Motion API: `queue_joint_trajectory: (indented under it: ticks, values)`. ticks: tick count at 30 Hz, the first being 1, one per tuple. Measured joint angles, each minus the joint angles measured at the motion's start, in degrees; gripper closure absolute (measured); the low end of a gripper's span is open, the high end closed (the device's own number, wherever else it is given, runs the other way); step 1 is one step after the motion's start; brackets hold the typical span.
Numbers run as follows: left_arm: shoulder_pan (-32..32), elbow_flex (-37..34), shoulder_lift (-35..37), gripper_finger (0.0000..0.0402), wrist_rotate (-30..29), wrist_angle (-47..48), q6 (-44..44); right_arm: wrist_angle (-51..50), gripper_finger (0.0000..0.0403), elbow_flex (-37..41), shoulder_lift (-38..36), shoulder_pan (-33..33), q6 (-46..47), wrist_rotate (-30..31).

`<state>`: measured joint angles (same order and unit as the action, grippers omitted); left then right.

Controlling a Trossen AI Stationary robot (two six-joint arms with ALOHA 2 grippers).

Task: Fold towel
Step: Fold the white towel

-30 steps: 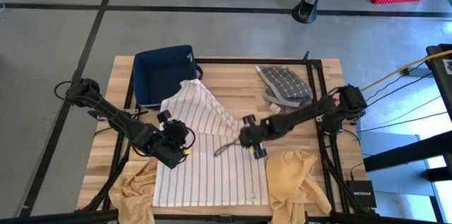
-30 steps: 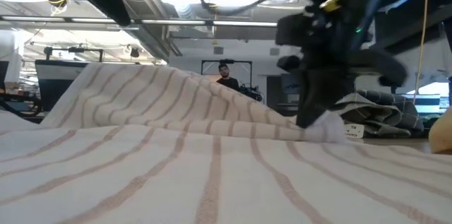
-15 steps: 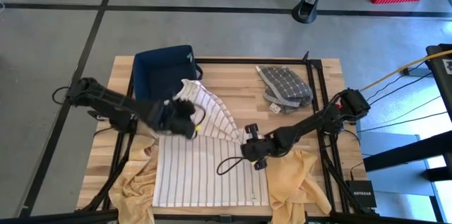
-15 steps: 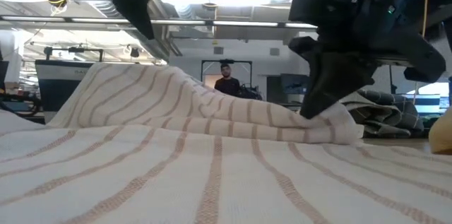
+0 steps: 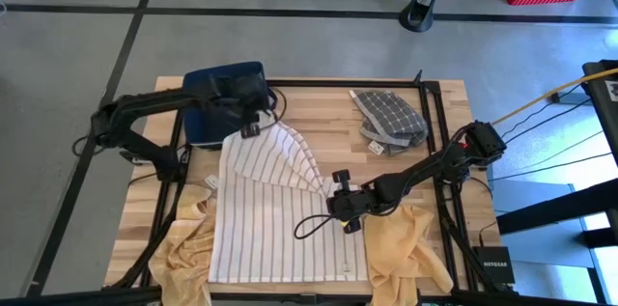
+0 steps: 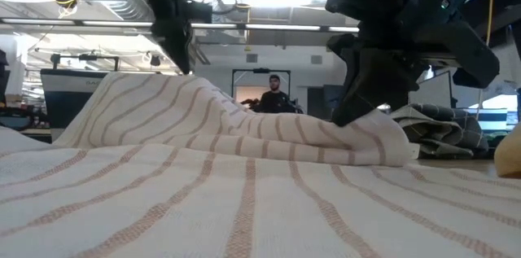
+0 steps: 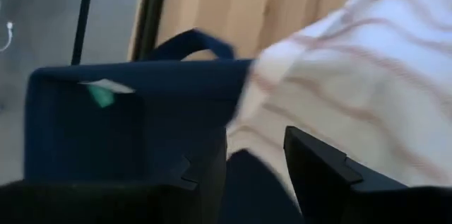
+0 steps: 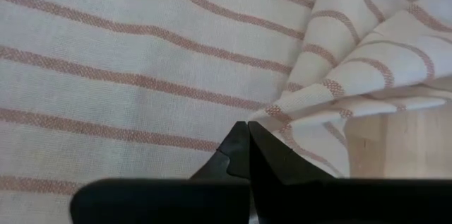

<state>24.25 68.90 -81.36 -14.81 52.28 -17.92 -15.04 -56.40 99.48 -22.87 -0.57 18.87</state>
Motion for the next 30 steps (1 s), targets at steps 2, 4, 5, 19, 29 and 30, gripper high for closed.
queue_joint_trajectory:
  ticks: [2, 4, 5, 19, 29, 30]
  values:
    - [2.61, 0.00, -0.58, 0.0265, 0.38, -1.18, -2.52, -0.01, 0.0403, 0.00, 0.00, 0.00, -0.06, 0.02]
    - [4.60, 0.00, -1.74, 0.0265, 1.94, -1.59, -4.44, 0.01, 0.0403, 0.00, 0.00, 0.00, -0.06, 0.01]
    - [5.41, -0.04, -2.31, 0.0265, 2.93, -1.61, -5.13, 0.02, 0.0403, 0.00, 0.00, 0.00, -0.05, 0.02]
    - [7.89, -0.11, -11.15, 0.0265, -0.42, -3.39, -9.09, 0.75, 0.0403, -0.02, 0.00, 0.00, 0.29, 0.02]
    - [8.22, 0.42, -10.58, 0.0392, 2.09, -0.44, -5.09, 0.73, 0.0403, -0.02, 0.00, 0.00, 0.16, 1.61]
    - [8.13, 0.89, -10.57, 0.0391, 2.10, 0.49, -4.75, 0.45, 0.0403, -0.02, -0.11, 0.00, -0.02, 1.94]
